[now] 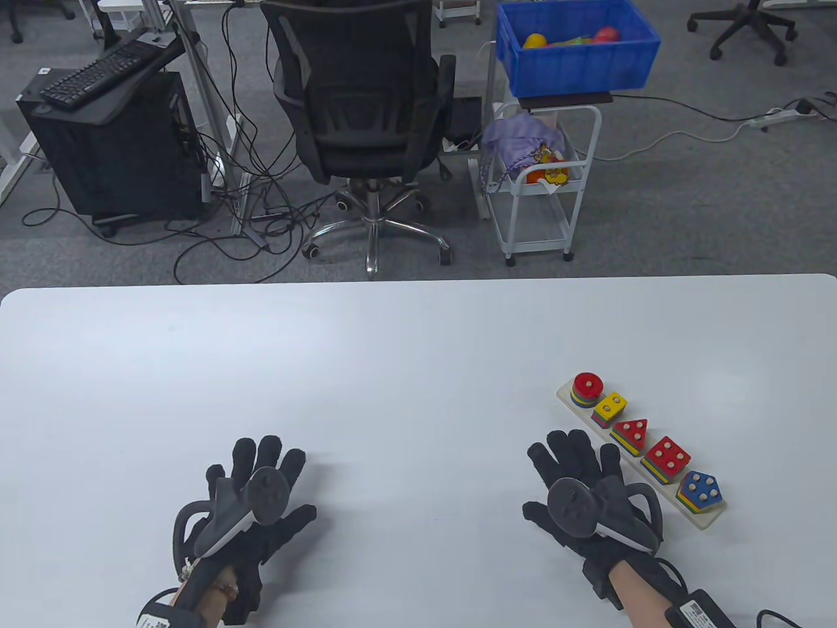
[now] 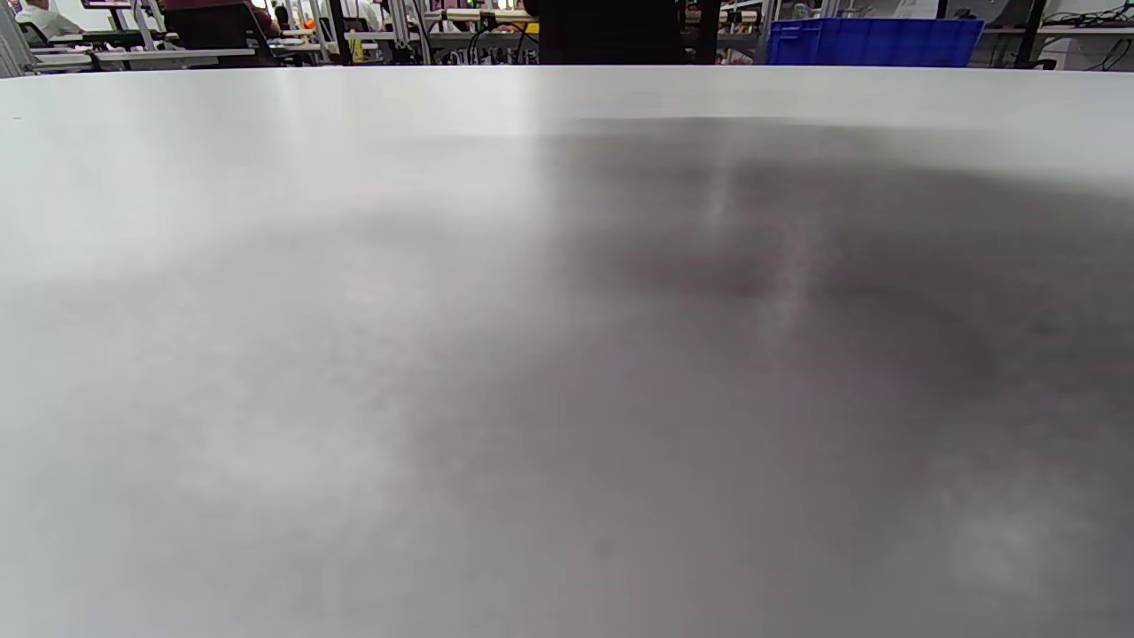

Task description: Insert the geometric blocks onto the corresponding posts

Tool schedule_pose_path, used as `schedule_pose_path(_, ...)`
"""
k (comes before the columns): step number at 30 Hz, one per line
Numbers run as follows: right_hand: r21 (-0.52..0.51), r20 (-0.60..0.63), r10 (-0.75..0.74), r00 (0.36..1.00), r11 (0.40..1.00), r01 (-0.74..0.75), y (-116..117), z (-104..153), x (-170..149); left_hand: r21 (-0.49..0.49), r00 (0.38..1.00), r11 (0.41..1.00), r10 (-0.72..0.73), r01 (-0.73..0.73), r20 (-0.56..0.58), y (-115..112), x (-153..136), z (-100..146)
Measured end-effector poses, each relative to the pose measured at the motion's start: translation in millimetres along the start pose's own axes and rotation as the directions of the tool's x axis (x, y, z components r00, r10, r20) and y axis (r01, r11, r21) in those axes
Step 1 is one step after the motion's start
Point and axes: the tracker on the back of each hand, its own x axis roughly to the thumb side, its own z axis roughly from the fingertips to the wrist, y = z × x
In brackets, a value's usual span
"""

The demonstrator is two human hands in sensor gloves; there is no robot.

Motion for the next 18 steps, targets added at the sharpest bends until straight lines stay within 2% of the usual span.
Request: schedule_pose_path(18,0.057,0.01,0.022,1.0,0.998,-0.023,4.7,6.2,6.1,-0.016,1.0,1.0,-0.022,0.022,-0.016,-1.8,-3.0,1.2)
